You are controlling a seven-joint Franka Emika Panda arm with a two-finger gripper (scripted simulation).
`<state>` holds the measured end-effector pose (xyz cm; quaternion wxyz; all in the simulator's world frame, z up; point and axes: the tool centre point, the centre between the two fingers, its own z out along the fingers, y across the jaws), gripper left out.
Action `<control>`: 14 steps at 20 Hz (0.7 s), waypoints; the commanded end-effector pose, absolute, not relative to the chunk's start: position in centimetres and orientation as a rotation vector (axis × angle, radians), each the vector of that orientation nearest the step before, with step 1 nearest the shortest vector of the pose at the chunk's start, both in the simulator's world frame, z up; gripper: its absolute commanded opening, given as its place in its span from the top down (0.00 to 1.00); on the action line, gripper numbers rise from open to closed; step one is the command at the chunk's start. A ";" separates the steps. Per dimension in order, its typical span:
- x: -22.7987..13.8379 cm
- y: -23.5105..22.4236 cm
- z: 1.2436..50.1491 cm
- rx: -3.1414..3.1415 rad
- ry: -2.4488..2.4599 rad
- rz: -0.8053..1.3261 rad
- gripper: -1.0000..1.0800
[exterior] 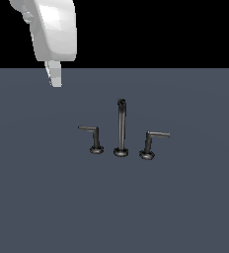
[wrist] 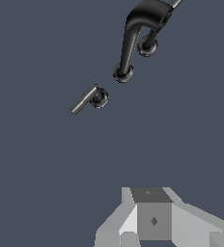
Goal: Turn on the faucet by rotating a designated handle.
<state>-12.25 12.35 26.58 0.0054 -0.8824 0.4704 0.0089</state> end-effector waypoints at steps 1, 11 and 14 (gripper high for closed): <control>-11.2 12.6 25.5 -2.723 1.542 0.027 1.00; -7.4 13.0 21.3 -2.566 1.792 0.021 1.00; -6.2 12.9 20.0 -2.515 1.864 0.019 1.00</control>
